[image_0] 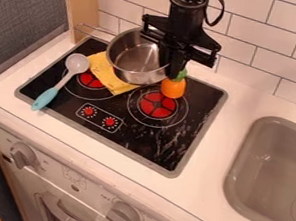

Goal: Put the silver pot above the yellow towel

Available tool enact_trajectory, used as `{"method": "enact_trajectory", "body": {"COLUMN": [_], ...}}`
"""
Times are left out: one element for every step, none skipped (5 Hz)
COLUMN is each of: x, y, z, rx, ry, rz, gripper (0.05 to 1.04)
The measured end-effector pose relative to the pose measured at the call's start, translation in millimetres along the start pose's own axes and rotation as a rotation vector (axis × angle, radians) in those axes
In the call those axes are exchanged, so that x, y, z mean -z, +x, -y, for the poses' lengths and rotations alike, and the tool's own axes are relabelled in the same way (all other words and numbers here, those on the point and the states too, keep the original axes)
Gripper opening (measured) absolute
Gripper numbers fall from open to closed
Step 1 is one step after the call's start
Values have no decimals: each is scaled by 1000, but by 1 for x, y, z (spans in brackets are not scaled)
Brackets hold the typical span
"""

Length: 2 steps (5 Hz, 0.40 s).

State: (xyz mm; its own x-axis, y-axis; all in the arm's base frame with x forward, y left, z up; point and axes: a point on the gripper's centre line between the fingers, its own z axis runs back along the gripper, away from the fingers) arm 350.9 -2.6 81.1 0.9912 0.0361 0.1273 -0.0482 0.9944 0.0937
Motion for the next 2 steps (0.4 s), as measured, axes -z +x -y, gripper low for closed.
{"method": "enact_trajectory", "body": {"x": [16,27], "y": [16,25], "z": [-6,-21], "rx": [-1,-14], "ry": [7,15], "rz": [-23,-38], "gripper": [78,78]}}
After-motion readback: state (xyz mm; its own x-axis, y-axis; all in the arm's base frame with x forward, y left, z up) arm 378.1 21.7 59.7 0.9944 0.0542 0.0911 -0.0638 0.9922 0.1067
